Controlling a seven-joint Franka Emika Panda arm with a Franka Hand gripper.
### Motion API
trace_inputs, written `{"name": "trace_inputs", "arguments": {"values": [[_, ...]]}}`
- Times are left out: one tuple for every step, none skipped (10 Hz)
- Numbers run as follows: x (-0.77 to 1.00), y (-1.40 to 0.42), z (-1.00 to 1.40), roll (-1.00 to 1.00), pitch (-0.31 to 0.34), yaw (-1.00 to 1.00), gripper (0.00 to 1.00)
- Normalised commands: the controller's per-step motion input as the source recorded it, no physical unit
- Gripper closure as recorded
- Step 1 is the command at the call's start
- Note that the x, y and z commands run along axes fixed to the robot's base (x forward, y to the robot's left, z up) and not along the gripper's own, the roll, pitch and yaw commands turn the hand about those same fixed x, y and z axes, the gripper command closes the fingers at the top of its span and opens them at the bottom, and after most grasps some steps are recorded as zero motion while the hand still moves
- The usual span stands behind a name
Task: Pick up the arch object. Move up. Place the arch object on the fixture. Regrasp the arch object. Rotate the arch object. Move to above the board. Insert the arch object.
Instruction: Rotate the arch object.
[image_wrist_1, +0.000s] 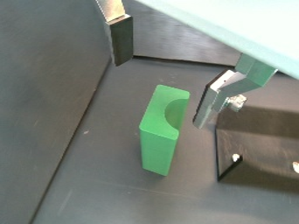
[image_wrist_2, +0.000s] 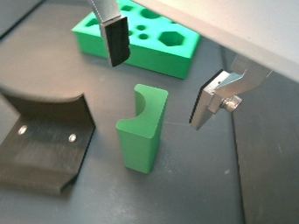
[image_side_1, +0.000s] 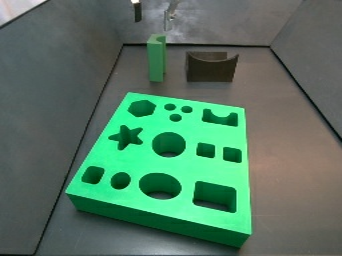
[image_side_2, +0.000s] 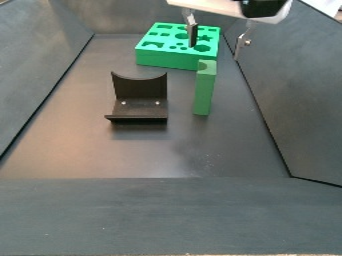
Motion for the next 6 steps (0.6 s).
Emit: {"name": "trace_inputs", "arguments": {"values": [[0.02,0.02,-0.02,0.00,0.006,-1.00,0.00],[0.02,0.02,-0.02,0.00,0.007,-1.00,0.00],[0.02,0.02,-0.02,0.00,0.007,-1.00,0.00],[0.02,0.02,-0.02,0.00,0.008,-1.00,0.00],[0.02,0.02,-0.02,0.00,0.009,-1.00,0.00],[0.02,0.02,-0.02,0.00,0.010,-1.00,0.00]]}}
